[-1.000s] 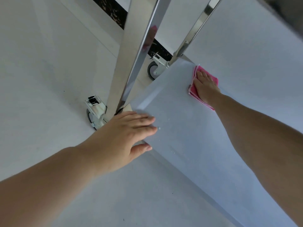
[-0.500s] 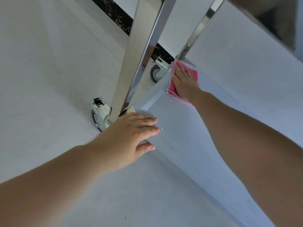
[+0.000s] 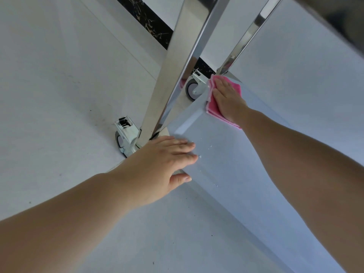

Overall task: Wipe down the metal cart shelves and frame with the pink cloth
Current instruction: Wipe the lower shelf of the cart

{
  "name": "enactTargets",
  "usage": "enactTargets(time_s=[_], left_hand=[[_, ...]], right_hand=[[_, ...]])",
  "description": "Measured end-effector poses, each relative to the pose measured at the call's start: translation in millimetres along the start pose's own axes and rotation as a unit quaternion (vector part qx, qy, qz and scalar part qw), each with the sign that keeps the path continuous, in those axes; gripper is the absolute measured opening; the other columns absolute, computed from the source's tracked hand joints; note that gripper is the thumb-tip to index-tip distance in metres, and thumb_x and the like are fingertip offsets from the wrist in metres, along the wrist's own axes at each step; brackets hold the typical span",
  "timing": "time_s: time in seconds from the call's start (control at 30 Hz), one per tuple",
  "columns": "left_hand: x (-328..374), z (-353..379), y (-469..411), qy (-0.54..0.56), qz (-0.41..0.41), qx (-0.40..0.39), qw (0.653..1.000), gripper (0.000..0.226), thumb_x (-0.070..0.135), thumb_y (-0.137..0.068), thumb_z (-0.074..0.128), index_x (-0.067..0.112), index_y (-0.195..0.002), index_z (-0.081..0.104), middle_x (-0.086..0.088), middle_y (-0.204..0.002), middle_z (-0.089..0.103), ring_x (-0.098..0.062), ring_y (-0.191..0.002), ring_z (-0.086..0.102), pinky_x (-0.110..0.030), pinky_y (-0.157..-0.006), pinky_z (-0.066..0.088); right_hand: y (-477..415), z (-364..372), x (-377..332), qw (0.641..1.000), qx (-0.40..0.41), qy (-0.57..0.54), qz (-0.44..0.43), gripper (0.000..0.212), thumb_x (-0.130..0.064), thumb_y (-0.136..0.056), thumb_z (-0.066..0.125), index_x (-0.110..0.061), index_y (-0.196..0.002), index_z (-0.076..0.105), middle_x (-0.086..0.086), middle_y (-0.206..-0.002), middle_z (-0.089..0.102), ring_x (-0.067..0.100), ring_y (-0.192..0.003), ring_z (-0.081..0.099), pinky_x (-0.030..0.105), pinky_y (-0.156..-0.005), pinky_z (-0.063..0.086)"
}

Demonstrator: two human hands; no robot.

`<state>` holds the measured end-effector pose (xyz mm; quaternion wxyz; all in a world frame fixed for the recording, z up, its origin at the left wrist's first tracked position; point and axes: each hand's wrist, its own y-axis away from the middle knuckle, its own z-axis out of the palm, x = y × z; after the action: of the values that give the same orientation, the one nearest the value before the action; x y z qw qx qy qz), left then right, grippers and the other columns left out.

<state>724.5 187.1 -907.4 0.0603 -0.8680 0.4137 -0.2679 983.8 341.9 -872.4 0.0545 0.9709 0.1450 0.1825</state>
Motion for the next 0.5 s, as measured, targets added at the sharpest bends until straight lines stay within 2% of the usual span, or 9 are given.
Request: enactTargets(time_s=[0.2,0.3,0.43,0.5], left_hand=[[-2.3,0.5,0.1,-0.001,0.0,0.001,1.0,0.048,0.046,-0.085,0.044,0.017,-0.114,0.067,-0.004,-0.127,0.062,-0.016,-0.119,0.056,-0.025,-0.105,0.025],[-0.9,1.6,0.6,0.0,-0.006,-0.003,1.0,0.048,0.046,-0.084,0.044,0.017,-0.115,0.067,-0.003,-0.128,0.061,-0.016,-0.12,0.055,-0.027,-0.105,0.026],[-0.3,-1.8,-0.2,0.0,-0.015,-0.029,0.999,0.05,0.047,-0.085,0.042,0.018,-0.117,0.065,-0.003,-0.13,0.059,-0.017,-0.123,0.053,-0.029,-0.104,0.026],[1.0,-4.5,-1.0,-0.01,-0.02,-0.038,0.999,0.051,0.048,-0.085,0.041,0.018,-0.118,0.065,-0.004,-0.131,0.059,-0.017,-0.122,0.054,-0.028,-0.105,0.024]], right_hand=[[-10.2,-3.0,6.1,0.997,-0.023,-0.021,0.075,0.064,-0.04,-0.098,0.031,-0.003,-0.149,0.021,0.016,-0.16,0.006,0.032,-0.148,0.003,0.049,-0.12,0.009],[-4.5,-6.9,-0.2,0.997,-0.035,-0.013,0.066,0.068,-0.044,-0.097,0.03,-0.001,-0.149,0.019,0.019,-0.159,0.004,0.034,-0.147,0.002,0.051,-0.119,0.009],[6.7,-9.2,-13.8,0.999,-0.029,0.002,0.038,0.064,-0.033,-0.099,0.043,-0.004,-0.15,0.018,0.016,-0.16,0.001,0.034,-0.147,-0.002,0.052,-0.119,0.008],[16.6,-10.2,-25.9,1.0,-0.026,0.003,0.016,0.064,-0.032,-0.1,0.041,-0.005,-0.151,0.015,0.015,-0.16,-0.001,0.033,-0.147,-0.004,0.052,-0.119,0.007]])
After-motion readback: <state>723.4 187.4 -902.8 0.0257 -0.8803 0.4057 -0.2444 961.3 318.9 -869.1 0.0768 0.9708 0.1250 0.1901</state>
